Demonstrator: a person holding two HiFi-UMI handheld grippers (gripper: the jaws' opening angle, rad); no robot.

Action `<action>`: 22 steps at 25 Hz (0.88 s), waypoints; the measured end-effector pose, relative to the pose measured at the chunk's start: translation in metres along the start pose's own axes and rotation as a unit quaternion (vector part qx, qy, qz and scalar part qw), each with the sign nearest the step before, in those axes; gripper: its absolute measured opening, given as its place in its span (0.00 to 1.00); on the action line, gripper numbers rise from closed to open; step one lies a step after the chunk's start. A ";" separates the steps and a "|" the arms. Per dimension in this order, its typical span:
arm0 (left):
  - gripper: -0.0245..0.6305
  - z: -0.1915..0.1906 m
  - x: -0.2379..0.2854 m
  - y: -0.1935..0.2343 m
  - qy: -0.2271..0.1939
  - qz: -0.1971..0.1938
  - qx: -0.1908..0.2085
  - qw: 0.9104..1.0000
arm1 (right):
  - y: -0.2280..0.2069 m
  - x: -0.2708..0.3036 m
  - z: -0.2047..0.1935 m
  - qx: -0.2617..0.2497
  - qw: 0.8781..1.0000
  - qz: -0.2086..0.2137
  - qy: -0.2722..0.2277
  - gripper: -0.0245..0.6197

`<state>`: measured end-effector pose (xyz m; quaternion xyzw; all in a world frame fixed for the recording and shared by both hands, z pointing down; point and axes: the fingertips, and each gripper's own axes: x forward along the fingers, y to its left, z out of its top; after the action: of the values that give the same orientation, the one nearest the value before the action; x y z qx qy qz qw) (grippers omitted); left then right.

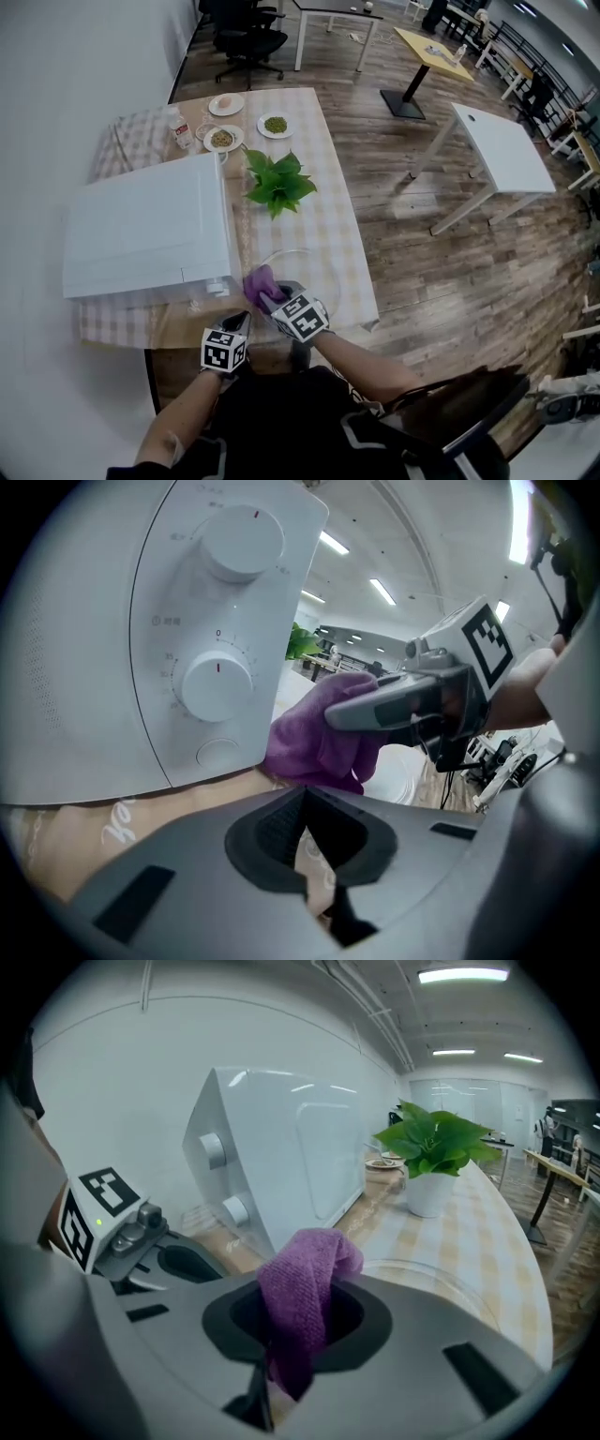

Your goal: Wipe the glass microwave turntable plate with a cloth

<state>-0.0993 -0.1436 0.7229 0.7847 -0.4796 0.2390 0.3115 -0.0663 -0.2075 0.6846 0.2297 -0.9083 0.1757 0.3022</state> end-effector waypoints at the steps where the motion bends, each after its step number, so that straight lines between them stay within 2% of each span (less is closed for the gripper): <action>1: 0.05 0.001 0.000 -0.001 0.000 0.000 0.000 1.000 | -0.003 0.002 -0.007 -0.002 1.000 -0.006 0.014 0.15; 3: 0.05 0.002 0.000 -0.002 -0.001 0.000 0.006 1.000 | -0.011 0.003 -0.020 0.005 0.999 -0.017 0.033 0.15; 11: 0.05 0.001 0.006 -0.006 0.006 -0.001 0.014 1.000 | -0.038 -0.010 -0.043 0.031 0.997 -0.044 0.056 0.15; 22: 0.05 0.010 0.013 -0.020 0.008 -0.019 0.036 0.999 | -0.074 -0.038 -0.070 0.069 0.991 -0.087 0.069 0.15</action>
<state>-0.0748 -0.1512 0.7194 0.8025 -0.4535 0.2566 0.2907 0.0322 -0.2249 0.7267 0.3160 -0.8475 0.2263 0.3616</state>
